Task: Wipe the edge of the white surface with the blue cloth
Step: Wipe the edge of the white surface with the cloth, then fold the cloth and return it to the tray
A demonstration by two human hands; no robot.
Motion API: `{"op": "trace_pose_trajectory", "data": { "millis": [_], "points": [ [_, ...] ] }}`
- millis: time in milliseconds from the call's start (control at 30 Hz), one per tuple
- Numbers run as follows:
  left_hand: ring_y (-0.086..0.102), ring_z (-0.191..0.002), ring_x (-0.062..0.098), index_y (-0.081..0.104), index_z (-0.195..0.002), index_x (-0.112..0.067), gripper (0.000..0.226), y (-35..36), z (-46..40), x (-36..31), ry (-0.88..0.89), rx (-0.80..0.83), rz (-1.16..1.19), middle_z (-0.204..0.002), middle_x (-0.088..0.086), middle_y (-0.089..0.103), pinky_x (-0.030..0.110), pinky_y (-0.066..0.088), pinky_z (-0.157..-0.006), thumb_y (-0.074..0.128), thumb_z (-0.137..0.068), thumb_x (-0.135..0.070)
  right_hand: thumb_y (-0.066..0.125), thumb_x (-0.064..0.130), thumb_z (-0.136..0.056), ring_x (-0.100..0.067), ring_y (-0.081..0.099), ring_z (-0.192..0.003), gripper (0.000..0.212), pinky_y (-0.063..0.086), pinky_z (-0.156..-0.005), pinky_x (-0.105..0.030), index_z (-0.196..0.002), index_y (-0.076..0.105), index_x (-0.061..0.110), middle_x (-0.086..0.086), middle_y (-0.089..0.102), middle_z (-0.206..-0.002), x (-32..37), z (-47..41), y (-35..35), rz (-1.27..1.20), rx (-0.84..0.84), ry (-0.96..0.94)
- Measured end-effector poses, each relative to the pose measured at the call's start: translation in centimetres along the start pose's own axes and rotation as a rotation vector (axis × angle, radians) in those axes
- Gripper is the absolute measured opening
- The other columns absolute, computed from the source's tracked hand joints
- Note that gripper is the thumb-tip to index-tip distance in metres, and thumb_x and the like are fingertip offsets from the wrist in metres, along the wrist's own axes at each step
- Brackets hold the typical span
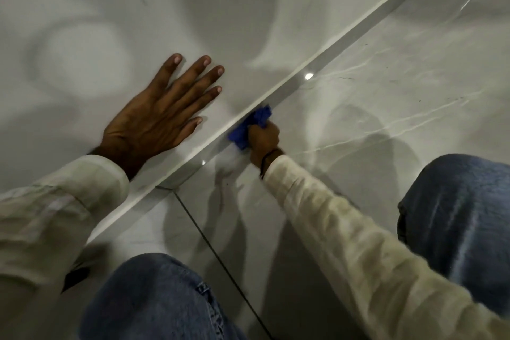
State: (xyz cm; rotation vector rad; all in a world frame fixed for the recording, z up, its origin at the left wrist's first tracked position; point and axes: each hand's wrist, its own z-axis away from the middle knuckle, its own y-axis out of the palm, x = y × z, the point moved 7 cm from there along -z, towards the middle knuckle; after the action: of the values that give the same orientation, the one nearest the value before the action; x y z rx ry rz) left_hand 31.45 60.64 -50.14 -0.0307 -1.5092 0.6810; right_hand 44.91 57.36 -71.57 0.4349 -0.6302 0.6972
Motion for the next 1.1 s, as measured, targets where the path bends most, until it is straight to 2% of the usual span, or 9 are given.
{"op": "trace_pose_trajectory", "data": {
  "millis": [233,400,533,633,667,800,933,1033,1100],
  "points": [
    [0.006,-0.166,0.041,0.002,-0.172,-0.012,0.074,-0.4,0.1,0.3,-0.014,0.060,0.040,-0.179,0.021,-0.006,0.061,0.003,-0.131,0.011,-0.108,-0.046,0.062,-0.005,-0.091,-0.037,0.062,-0.111,0.047,0.053,-0.104,-0.051,-0.138,0.057,-0.004,-0.027,0.060,-0.141,-6.3,7.7,3.2,0.220,0.483,0.247],
    [-0.001,-0.166,0.038,0.016,-0.172,-0.020,0.070,-3.5,0.8,2.1,0.004,0.334,0.606,-0.180,0.016,0.002,0.055,-0.008,-0.134,0.018,-0.108,-0.049,0.057,-0.002,-0.096,-0.034,0.061,-0.110,0.050,0.052,-0.096,-0.047,-0.145,0.051,0.006,-0.025,0.062,-0.134,3.4,13.0,-4.3,0.251,0.406,0.182],
    [0.035,-0.159,0.029,0.030,-0.169,-0.024,0.062,-11.5,1.5,6.2,-0.553,0.597,1.764,-0.172,0.005,0.038,0.040,0.028,-0.130,0.043,-0.108,-0.029,0.051,-0.006,-0.094,-0.030,0.067,-0.098,0.053,0.059,-0.077,-0.038,-0.144,0.052,0.011,-0.013,0.069,-0.111,13.4,22.0,-6.5,0.269,0.422,0.168],
    [0.065,-0.123,0.027,0.048,-0.157,-0.029,0.066,-19.0,2.8,10.4,-0.921,0.745,2.423,-0.137,-0.002,0.068,0.015,0.057,-0.089,0.053,-0.095,-0.005,0.048,-0.007,-0.086,-0.030,0.072,-0.097,0.053,0.064,-0.073,-0.036,-0.132,0.062,0.014,-0.011,0.074,-0.110,20.1,30.9,-5.4,0.325,0.503,0.185],
    [0.069,-0.112,0.025,0.052,-0.153,-0.026,0.069,-21.2,3.5,12.8,-1.014,0.721,2.493,-0.128,0.000,0.072,0.016,0.060,-0.081,0.055,-0.087,-0.004,0.048,-0.007,-0.085,-0.028,0.074,-0.094,0.049,0.064,-0.073,-0.035,-0.125,0.065,0.016,-0.011,0.075,-0.108,22.3,34.2,-4.9,0.361,0.536,0.191],
    [0.065,-0.126,0.039,0.056,-0.150,-0.016,0.065,-29.4,8.0,23.5,-1.385,0.617,2.673,-0.143,0.016,0.065,0.055,0.053,-0.111,0.062,-0.089,0.002,0.055,-0.008,-0.090,-0.033,0.074,-0.106,0.047,0.063,-0.084,-0.036,-0.132,0.063,0.011,-0.020,0.072,-0.123,30.1,47.2,-2.1,0.565,0.680,0.165],
    [0.069,-0.117,0.047,0.066,-0.130,-0.008,0.049,-36.2,16.4,31.8,-1.777,0.541,2.749,-0.129,0.031,0.071,0.058,0.052,-0.112,0.066,-0.081,-0.001,0.064,-0.002,-0.092,-0.040,0.066,-0.124,0.050,0.058,-0.097,-0.041,-0.141,0.057,0.001,-0.025,0.066,-0.136,34.9,58.4,1.7,0.712,0.771,0.138],
    [0.065,-0.122,0.047,0.063,-0.136,0.005,0.042,-39.2,24.1,34.5,-2.129,0.480,2.593,-0.134,0.033,0.068,0.058,0.051,-0.112,0.054,-0.095,0.002,0.058,-0.003,-0.092,-0.033,0.068,-0.111,0.044,0.059,-0.091,-0.041,-0.135,0.063,0.006,-0.022,0.069,-0.128,35.5,64.4,4.8,0.857,0.831,0.147],
    [0.065,-0.113,0.040,0.067,-0.121,0.002,0.031,-41.3,30.0,34.7,-2.399,0.439,2.448,-0.117,0.023,0.072,0.049,0.055,-0.096,0.051,-0.094,0.000,0.055,-0.001,-0.091,-0.029,0.065,-0.103,0.040,0.058,-0.091,-0.045,-0.129,0.067,0.007,-0.020,0.070,-0.119,34.5,67.1,7.0,0.990,0.821,0.110]
  ]
}}
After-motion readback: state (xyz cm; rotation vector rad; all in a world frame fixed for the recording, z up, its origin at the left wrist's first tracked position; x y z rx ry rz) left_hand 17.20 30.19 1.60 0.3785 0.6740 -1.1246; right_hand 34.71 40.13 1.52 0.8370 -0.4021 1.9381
